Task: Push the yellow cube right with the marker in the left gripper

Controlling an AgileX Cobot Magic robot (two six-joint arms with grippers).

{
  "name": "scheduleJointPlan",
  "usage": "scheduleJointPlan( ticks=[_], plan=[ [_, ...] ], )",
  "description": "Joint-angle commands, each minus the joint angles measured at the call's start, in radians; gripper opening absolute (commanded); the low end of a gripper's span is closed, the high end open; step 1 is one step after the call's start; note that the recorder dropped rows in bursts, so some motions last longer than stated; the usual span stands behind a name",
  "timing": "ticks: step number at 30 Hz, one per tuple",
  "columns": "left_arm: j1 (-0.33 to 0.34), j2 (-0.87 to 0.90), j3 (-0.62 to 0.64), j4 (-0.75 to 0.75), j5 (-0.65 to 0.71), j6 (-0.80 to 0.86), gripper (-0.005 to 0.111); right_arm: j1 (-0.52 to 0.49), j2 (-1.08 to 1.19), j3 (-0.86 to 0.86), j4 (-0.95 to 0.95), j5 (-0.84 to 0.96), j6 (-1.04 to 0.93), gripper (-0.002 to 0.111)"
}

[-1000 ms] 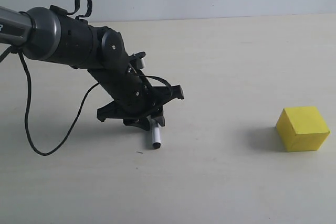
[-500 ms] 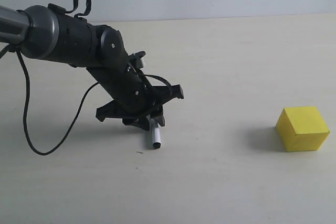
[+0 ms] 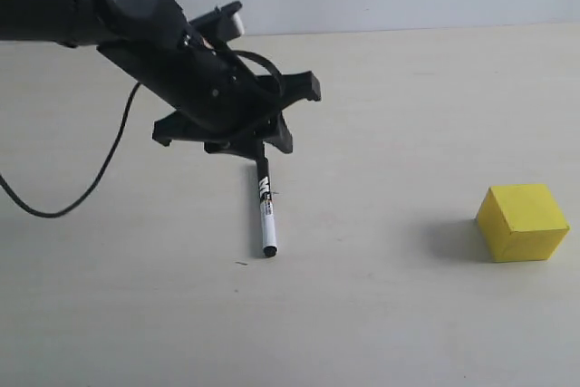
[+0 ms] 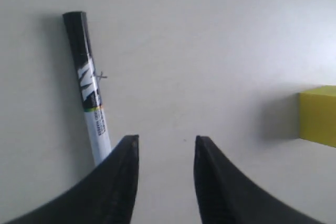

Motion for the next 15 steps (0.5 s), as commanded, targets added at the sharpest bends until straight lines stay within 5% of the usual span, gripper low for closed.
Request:
scheduleJointPlan(
  ticks=[1, 2, 5, 12, 15],
  plan=[
    [0.031, -0.132, -0.007, 0.022, 0.039, 0.141, 0.013, 0.001, -0.006, 0.004, -0.005, -0.005, -0.003, 0.000],
    [0.036, -0.162, -0.007, 0.048, 0.063, 0.179, -0.001, 0.001, -0.006, 0.004, -0.005, -0.005, -0.003, 0.000],
    [0.036, -0.256, 0.041, 0.107, 0.074, 0.209, 0.000, 0.001, -0.006, 0.004, -0.005, -0.005, -0.003, 0.000],
    [-0.045, -0.537, 0.400, 0.094, -0.302, 0.236, 0.000, 0.001, -0.006, 0.004, -0.005, -0.005, -0.003, 0.000],
    [-0.068, -0.626, 0.532, 0.093, -0.337, 0.234, 0.000, 0.001, -0.006, 0.004, -0.005, -0.005, -0.003, 0.000]
  ],
)
